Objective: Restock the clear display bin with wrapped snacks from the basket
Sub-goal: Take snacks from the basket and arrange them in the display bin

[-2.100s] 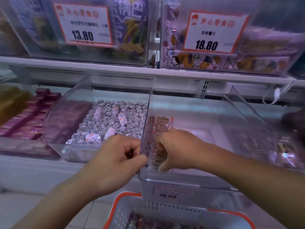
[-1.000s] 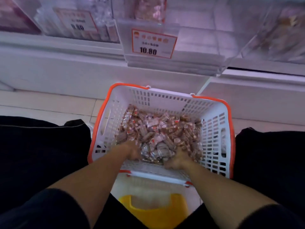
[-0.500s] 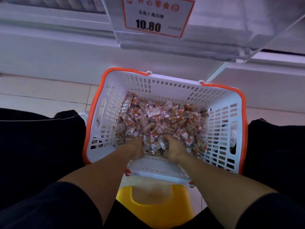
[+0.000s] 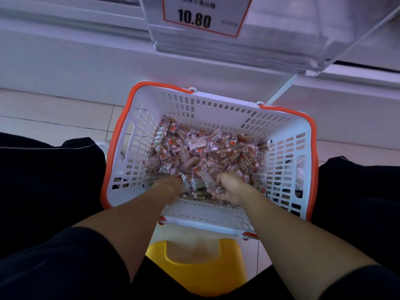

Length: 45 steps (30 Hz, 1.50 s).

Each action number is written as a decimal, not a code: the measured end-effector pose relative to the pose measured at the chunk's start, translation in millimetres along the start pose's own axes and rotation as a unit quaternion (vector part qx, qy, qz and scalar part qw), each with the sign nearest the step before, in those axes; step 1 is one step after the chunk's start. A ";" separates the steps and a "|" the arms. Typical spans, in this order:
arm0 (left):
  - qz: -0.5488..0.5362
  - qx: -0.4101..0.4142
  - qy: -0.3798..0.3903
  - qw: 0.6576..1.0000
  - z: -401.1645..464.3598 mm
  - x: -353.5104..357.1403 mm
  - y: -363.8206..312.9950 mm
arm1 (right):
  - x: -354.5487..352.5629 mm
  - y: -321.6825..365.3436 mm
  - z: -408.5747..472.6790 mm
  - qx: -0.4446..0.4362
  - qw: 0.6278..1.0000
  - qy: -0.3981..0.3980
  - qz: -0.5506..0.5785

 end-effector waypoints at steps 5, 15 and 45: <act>0.044 -0.001 0.007 0.999 1.3 8.6 -2.7 | 0.0 -11.9 1.6 -0.004 0.999 0.035 -0.012; -0.067 0.013 0.092 0.993 -8.6 -10.6 -2.9 | 24.6 -14.3 22.8 -0.125 0.977 -0.126 -0.122; -0.733 -0.086 0.083 0.670 -30.3 -42.2 27.4 | 13.1 35.6 -11.4 -0.157 0.964 0.099 -0.190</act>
Point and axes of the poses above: each hand's wrist, its own z-axis towards the middle knuckle, its own x-axis out of the palm, y = z × x, the point moved 2 cm from there along z, towards the middle knuckle, and after that the axes turned 2 degrees about -z, right-handed, at the moved point
